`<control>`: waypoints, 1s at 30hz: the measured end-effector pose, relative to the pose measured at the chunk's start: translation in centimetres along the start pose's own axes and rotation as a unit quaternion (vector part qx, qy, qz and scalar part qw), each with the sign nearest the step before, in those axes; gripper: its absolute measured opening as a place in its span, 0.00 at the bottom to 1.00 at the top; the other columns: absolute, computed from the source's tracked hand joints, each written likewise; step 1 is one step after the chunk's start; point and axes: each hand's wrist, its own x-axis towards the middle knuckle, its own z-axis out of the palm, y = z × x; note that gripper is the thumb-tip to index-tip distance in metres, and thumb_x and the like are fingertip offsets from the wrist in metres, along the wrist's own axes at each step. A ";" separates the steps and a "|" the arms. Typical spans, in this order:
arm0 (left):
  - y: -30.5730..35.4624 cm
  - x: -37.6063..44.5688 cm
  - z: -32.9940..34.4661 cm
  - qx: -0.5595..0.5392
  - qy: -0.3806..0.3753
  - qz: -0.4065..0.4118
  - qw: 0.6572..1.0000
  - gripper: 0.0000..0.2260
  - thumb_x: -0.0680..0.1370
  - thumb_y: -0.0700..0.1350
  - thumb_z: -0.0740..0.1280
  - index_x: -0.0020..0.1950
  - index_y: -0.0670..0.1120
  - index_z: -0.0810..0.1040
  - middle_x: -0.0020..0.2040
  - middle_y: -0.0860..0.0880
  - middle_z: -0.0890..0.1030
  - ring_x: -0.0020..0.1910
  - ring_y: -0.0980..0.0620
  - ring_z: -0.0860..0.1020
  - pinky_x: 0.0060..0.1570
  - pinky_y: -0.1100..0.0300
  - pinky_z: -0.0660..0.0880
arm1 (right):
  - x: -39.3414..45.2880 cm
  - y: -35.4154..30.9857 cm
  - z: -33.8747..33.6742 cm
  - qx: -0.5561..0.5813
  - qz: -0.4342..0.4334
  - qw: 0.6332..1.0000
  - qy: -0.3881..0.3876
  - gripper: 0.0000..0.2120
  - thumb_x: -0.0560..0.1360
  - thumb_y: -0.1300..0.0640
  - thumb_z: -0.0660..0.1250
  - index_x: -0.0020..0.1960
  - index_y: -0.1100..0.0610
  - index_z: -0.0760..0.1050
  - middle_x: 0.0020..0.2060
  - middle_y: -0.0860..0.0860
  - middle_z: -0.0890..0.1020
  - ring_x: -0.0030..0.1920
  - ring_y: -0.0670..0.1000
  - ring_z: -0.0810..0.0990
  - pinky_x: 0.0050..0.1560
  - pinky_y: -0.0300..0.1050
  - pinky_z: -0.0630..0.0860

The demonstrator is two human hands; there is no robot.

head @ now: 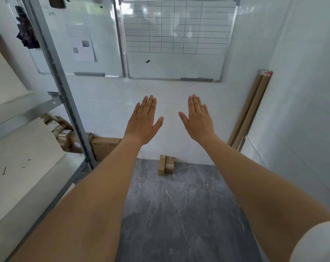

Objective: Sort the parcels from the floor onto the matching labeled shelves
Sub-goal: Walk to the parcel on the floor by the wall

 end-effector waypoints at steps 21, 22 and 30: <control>-2.9 16.1 8.2 0.016 0.040 -0.029 0.999 0.31 0.84 0.55 0.49 0.81 0.41 0.42 0.82 0.45 0.43 0.80 0.49 0.41 0.79 0.52 0.41 | 16.0 7.1 7.9 -0.022 -0.008 1.000 -0.002 0.33 0.86 0.43 0.46 0.82 0.60 0.41 0.83 0.55 0.45 0.82 0.54 0.42 0.81 0.51 0.41; -3.3 16.8 8.8 0.014 0.036 -0.029 0.999 0.31 0.84 0.55 0.49 0.81 0.42 0.42 0.82 0.45 0.43 0.80 0.49 0.41 0.79 0.52 0.41 | 16.7 7.1 8.6 -0.024 -0.007 1.000 -0.006 0.33 0.86 0.42 0.46 0.82 0.60 0.41 0.83 0.55 0.45 0.82 0.54 0.42 0.81 0.51 0.40; -8.4 24.4 13.7 -0.003 0.029 -0.014 0.999 0.31 0.84 0.55 0.49 0.81 0.42 0.42 0.82 0.46 0.43 0.80 0.50 0.41 0.79 0.53 0.41 | 25.2 6.0 14.1 -0.006 0.007 1.000 -0.012 0.33 0.86 0.43 0.46 0.82 0.60 0.42 0.83 0.55 0.45 0.82 0.54 0.43 0.81 0.51 0.41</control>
